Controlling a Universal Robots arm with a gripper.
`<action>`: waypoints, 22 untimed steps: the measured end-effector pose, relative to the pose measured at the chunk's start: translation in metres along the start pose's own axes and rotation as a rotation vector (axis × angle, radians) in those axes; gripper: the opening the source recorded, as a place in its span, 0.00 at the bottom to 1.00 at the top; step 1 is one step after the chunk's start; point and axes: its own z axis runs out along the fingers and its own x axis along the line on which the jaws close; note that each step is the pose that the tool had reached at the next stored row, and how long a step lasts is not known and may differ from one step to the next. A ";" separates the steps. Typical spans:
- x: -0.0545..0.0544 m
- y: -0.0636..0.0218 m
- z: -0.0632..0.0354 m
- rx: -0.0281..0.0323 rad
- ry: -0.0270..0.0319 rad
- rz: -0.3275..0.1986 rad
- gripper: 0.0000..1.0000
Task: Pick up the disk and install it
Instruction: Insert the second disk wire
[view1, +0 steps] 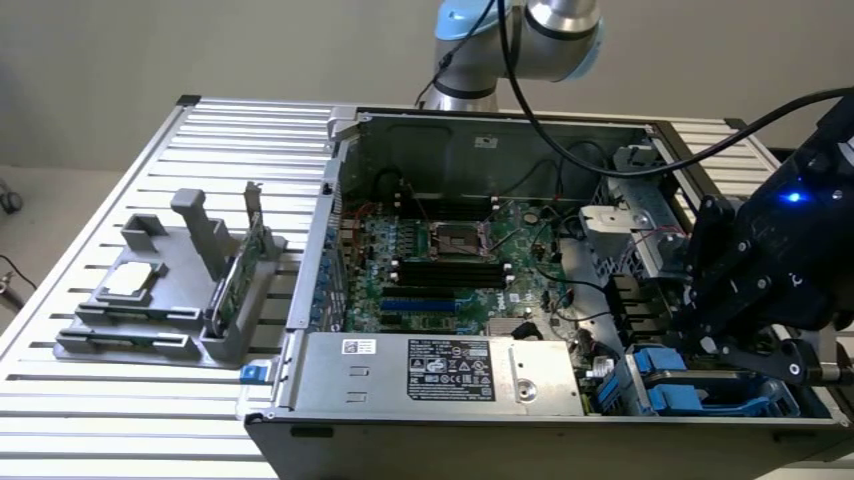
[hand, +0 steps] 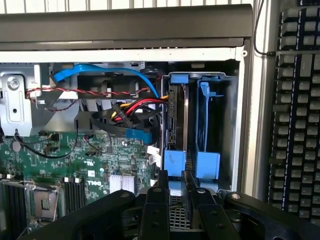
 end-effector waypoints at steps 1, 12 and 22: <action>0.000 0.0000 0.0000 0.0001 -0.0001 -0.001 0.25; 0.004 -0.0001 -0.0007 0.0008 -0.0004 -0.007 0.25; 0.008 0.0066 -0.0124 0.0008 -0.0047 -0.007 0.25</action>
